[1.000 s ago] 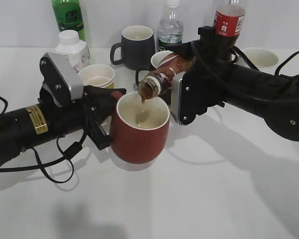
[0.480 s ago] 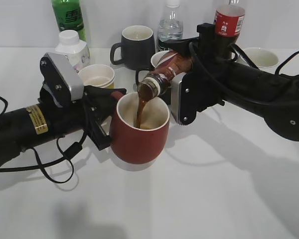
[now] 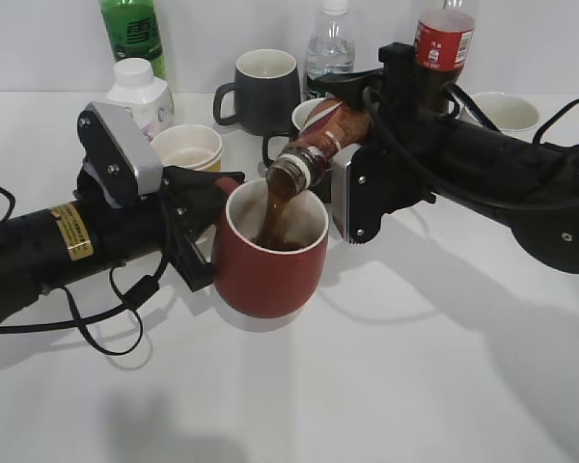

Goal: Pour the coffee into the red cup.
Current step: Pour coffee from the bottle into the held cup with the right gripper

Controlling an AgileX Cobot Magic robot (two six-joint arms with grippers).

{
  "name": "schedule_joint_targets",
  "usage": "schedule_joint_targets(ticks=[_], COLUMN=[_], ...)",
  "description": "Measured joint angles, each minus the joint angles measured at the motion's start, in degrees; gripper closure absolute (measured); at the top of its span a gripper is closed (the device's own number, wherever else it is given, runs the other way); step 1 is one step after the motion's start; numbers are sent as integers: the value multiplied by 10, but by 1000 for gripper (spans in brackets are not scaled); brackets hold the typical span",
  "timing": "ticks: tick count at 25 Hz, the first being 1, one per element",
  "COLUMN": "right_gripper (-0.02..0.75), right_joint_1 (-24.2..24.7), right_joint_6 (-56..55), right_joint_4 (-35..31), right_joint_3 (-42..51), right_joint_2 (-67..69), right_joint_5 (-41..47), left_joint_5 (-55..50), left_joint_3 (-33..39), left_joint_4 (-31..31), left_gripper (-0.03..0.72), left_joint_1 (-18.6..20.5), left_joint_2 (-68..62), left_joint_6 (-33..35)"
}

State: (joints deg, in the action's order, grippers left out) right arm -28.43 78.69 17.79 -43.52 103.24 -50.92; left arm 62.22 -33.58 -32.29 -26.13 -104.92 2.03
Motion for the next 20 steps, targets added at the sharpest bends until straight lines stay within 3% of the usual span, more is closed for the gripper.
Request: schedule_joint_targets(ticks=[20], right_gripper=[235], right_joint_1=[0], right_joint_6=[30], right_joint_4=[0], right_joint_3=[0], right_joint_2=[0], right_joint_5=[-14], left_joint_5=[-4], left_joint_3=[0], left_joint_4=[-3], left_gripper=[643], left_joint_1=[0], left_joint_2=[0], left_joint_6=[2])
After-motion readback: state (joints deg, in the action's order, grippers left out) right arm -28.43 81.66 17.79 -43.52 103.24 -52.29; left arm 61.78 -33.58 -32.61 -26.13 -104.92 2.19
